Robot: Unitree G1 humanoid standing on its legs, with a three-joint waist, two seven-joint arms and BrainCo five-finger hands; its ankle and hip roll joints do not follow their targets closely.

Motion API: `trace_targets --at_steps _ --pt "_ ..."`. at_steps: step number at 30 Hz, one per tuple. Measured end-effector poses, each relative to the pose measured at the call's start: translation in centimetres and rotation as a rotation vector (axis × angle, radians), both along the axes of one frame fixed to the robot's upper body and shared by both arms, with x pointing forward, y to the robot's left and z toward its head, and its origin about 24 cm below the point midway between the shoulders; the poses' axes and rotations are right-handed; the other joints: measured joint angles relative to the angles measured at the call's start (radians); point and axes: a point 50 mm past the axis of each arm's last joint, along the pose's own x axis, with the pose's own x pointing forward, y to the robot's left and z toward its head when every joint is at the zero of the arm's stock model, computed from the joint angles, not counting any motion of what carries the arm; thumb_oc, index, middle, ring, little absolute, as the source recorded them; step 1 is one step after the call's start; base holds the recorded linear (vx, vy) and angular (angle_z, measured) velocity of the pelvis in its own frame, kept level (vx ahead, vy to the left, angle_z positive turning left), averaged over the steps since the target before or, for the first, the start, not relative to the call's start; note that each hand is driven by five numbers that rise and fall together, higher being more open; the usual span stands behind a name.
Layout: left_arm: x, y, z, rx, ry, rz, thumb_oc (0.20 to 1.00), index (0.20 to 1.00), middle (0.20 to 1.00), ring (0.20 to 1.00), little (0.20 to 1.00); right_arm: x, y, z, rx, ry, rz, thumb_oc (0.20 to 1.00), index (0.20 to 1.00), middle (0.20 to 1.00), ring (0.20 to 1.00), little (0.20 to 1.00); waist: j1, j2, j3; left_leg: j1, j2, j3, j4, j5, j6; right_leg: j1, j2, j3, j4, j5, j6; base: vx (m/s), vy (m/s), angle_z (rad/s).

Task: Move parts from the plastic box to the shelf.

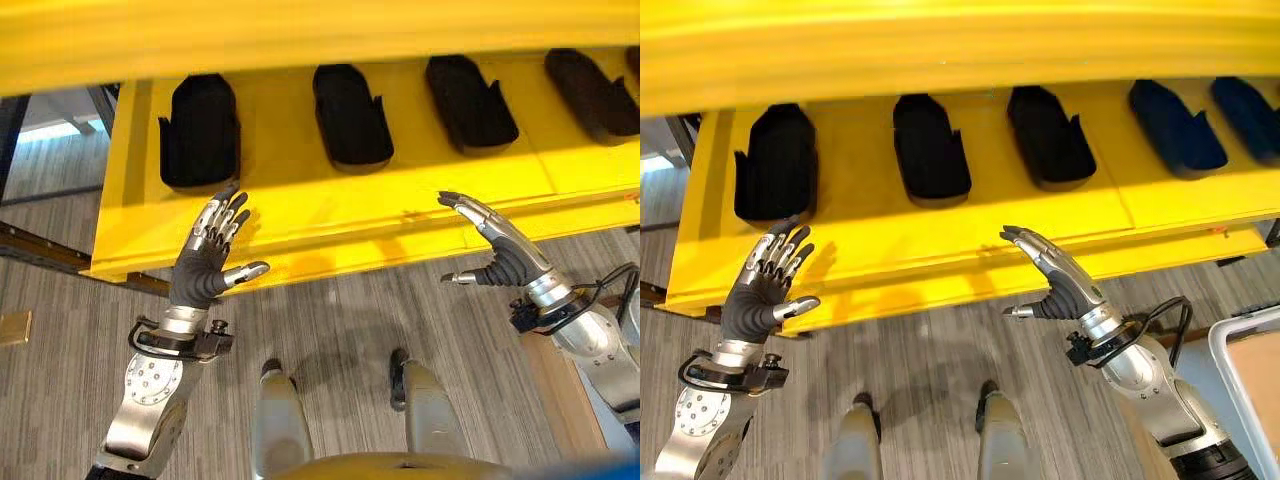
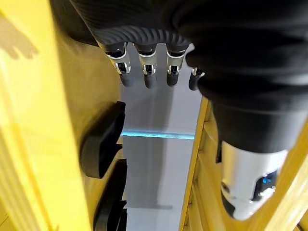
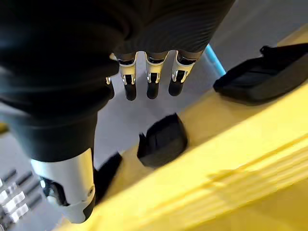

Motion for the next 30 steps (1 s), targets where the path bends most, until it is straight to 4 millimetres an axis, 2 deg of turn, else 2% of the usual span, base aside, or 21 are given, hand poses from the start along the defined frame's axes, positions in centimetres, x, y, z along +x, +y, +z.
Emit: trace_targets --at_steps 1,2,3,4,6,8,9,11,12,13,14,17,18,22,24,27,30 --pt "-0.1 0.2 -0.9 -0.035 0.036 0.020 1.000 1.000 1.000 1.000 1.000 -0.1 0.0 -0.6 0.049 0.041 0.003 1.000 1.000 1.000 1.000 1.000 -0.006 0.022 -0.008 0.067 0.015 0.009 -0.075 0.021 -0.006 0.052 0.011 -0.013 -0.042 0.003 -0.006 0.30 -0.156 -0.20" --pt "-0.7 0.7 -2.2 -0.075 0.091 0.040 1.000 1.000 1.000 1.000 1.000 -0.4 -0.1 -1.7 0.124 0.115 0.006 1.000 1.000 1.000 1.000 1.000 -0.007 0.044 -0.027 0.192 0.032 0.034 -0.193 0.064 -0.006 0.143 0.033 -0.016 -0.112 0.016 -0.014 0.26 -0.162 -0.25" --pt "-1.4 1.1 -3.4 -0.095 0.150 0.060 1.000 1.000 1.000 1.000 1.000 -0.8 -0.4 -2.7 0.156 0.176 0.001 1.000 1.000 1.000 1.000 1.000 -0.006 0.060 -0.067 0.283 0.038 0.035 -0.284 0.105 0.013 0.210 0.050 -0.021 -0.166 0.018 -0.015 0.17 -0.164 -0.14" --pt "-1.8 1.3 -4.7 -0.129 0.200 0.074 1.000 1.000 1.000 1.000 1.000 -1.3 -1.2 -2.9 0.207 0.214 -0.017 1.000 1.000 1.000 1.000 1.000 -0.013 0.080 -0.105 0.325 0.042 0.030 -0.344 0.145 0.011 0.260 0.057 -0.032 -0.207 0.025 -0.017 0.12 -0.163 0.10" --pt "-2.9 1.6 -7.1 -0.225 0.297 0.119 1.000 1.000 1.000 1.000 1.000 -2.0 -2.4 -3.9 0.321 0.299 -0.047 1.000 1.000 1.000 1.000 1.000 -0.011 0.081 -0.156 0.335 0.057 0.025 -0.373 0.216 -0.003 0.326 0.074 -0.063 -0.304 0.053 -0.028 0.04 -0.148 0.39" --pt "-3.3 1.2 -8.6 -0.285 0.370 0.113 1.000 1.000 1.000 1.000 1.000 -2.2 -2.5 -4.1 0.369 0.324 -0.039 1.000 1.000 1.000 1.000 1.000 -0.009 0.076 -0.159 0.298 0.057 0.032 -0.365 0.265 -0.023 0.359 0.081 -0.099 -0.363 0.082 -0.037 -0.01 -0.065 0.51" --pt "-3.3 0.9 -9.1 -0.297 0.395 0.090 1.000 1.000 1.000 1.000 1.000 -2.2 -2.5 -4.1 0.371 0.332 -0.034 1.000 1.000 1.000 1.000 1.000 -0.012 0.070 -0.159 0.288 0.053 0.037 -0.353 0.280 -0.020 0.366 0.078 -0.112 -0.383 0.092 -0.037 -0.01 -0.051 0.43" --pt "-3.9 0.7 -9.5 -0.320 0.424 0.067 1.000 1.000 1.000 1.000 1.000 -2.1 -2.3 -4.2 0.397 0.342 -0.025 1.000 1.000 1.000 1.000 1.000 0.011 0.060 -0.155 0.286 0.041 0.048 -0.330 0.306 -0.013 0.388 0.072 -0.109 -0.407 0.103 -0.046 0.01 -0.031 0.11" --pt "-4.2 0.4 -9.9 -0.349 0.445 0.051 1.000 1.000 1.000 1.000 1.000 -2.4 -2.3 -4.7 0.453 0.356 -0.036 1.000 1.000 1.000 1.000 1.000 0.022 0.040 -0.147 0.270 0.011 0.025 -0.282 0.307 -0.015 0.413 0.047 -0.110 -0.418 0.106 -0.048 0.06 0.047 0.05" --pt "-4.2 0.0 -10.1 -0.373 0.451 0.035 1.000 1.000 1.000 1.000 1.000 -2.8 -2.3 -5.3 0.479 0.382 -0.046 1.000 1.000 1.000 1.000 1.000 0.025 0.042 -0.154 0.278 -0.010 0.024 -0.291 0.303 -0.019 0.416 0.026 -0.111 -0.421 0.107 -0.046 0.09 0.132 0.17" --pt "-3.9 -0.3 -10.4 -0.407 0.453 0.028 1.000 1.000 1.000 1.000 1.000 -2.9 -2.3 -6.6 0.554 0.417 -0.087 1.000 1.000 1.000 1.000 1.000 0.010 0.056 -0.163 0.291 -0.030 0.025 -0.351 0.293 -0.013 0.416 0.009 -0.118 -0.440 0.126 -0.024 0.10 0.166 0.22" --pt "-3.5 -1.1 -10.6 -0.428 0.462 0.003 1.000 1.000 1.000 1.000 1.000 -3.3 -2.5 -8.3 0.625 0.483 -0.144 1.000 1.000 1.000 1.000 1.000 -0.022 0.087 -0.183 0.349 -0.043 0.058 -0.482 0.267 0.000 0.425 -0.002 -0.138 -0.471 0.153 0.019 0.04 0.132 0.26" --pt "-3.1 -1.2 -10.6 -0.437 0.457 0.005 1.000 1.000 1.000 1.000 1.000 -3.3 -2.2 -8.8 0.649 0.504 -0.154 1.000 1.000 1.000 1.000 1.000 -0.024 0.094 -0.193 0.364 -0.061 0.079 -0.520 0.244 -0.012 0.425 -0.016 -0.133 -0.493 0.176 0.042 -0.02 0.153 -0.08" --pt "-2.3 -0.3 -12.4 -0.413 0.526 0.060 1.000 1.000 1.000 1.000 1.000 -2.8 0.1 -11.3 0.740 0.592 -0.145 1.000 1.000 1.000 1.000 1.000 -0.012 0.001 -0.221 0.368 -0.151 0.114 -0.520 0.234 0.034 0.426 -0.104 -0.092 -0.550 0.226 0.073 0.00 0.095 -0.20" --pt "-2.4 -0.2 -12.5 -0.409 0.534 0.065 1.000 1.000 1.000 1.000 1.000 -2.9 0.6 -11.5 0.731 0.618 -0.130 1.000 1.000 1.000 1.000 1.000 -0.007 -0.024 -0.234 0.368 -0.180 0.123 -0.520 0.232 0.047 0.429 -0.125 -0.078 -0.575 0.239 0.086 0.04 0.064 -0.07" --pt "-2.5 -0.3 -12.7 -0.397 0.547 0.075 1.000 1.000 1.000 1.000 1.000 -2.5 0.8 -11.3 0.729 0.607 -0.127 1.000 1.000 1.000 1.000 1.000 -0.004 -0.025 -0.232 0.376 -0.177 0.124 -0.520 0.233 0.048 0.451 -0.120 -0.077 -0.594 0.251 0.097 0.04 0.028 -0.02" --pt "-2.6 -0.6 -12.9 -0.402 0.554 0.076 1.000 1.000 1.000 1.000 1.000 -2.4 0.6 -11.2 0.718 0.598 -0.131 1.000 1.000 1.000 1.000 1.000 -0.004 -0.002 -0.218 0.387 -0.173 0.129 -0.520 0.231 0.048 0.468 -0.115 -0.077 -0.610 0.256 0.097 0.02 0.004 -0.02"
